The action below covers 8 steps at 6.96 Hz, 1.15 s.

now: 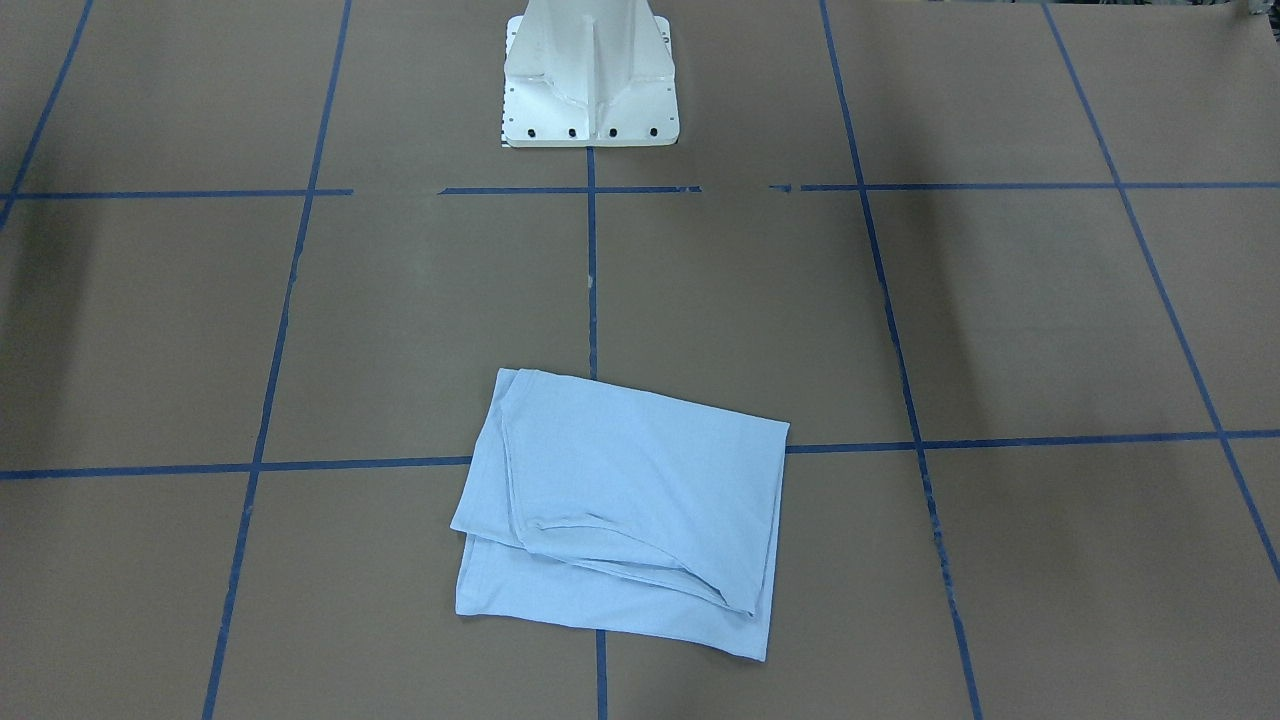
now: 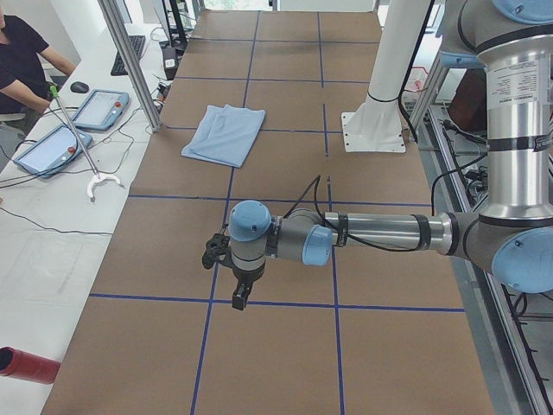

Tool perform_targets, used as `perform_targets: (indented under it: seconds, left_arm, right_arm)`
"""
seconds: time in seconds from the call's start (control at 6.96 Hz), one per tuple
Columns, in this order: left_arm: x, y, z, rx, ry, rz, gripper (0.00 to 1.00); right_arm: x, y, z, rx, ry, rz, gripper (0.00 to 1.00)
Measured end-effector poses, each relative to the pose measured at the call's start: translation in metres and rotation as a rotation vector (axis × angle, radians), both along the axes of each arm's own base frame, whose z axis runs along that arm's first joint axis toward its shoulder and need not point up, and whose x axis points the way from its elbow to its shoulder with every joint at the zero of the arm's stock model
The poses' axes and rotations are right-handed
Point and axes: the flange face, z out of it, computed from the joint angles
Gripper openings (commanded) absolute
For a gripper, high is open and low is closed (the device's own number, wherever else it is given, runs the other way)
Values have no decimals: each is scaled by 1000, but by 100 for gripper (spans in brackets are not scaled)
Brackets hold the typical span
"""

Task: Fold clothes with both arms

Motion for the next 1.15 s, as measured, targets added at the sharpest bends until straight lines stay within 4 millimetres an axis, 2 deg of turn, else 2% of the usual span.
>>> perform_targets:
  seconds: [0.29,0.43,1.15]
  left_arm:
    - [1,11,-1,-23,21,7,99]
    - [1,12,-1,-25,23,7,99]
    - [0,14,2,-50,21,-10,99]
  right_arm:
    - [-1,6,31,-24,-3,-2,100]
    - [-1,6,40,-1,-4,6,100]
    - [-1,2,38,22,-8,31,100]
